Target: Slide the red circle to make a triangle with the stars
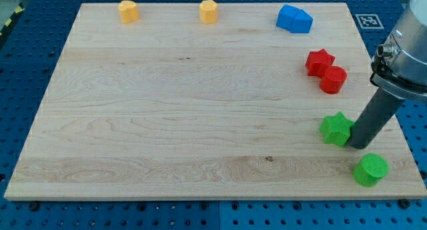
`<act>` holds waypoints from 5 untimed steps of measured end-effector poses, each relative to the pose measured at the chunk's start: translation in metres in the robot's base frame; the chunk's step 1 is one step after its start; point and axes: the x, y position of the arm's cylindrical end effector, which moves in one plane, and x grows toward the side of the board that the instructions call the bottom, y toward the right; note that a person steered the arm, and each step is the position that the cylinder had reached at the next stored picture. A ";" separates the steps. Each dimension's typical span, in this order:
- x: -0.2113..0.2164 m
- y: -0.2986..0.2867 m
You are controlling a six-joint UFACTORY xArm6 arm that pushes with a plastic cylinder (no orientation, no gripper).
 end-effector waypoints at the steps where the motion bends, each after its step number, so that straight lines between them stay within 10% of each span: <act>1: -0.016 0.028; 5: -0.131 0.070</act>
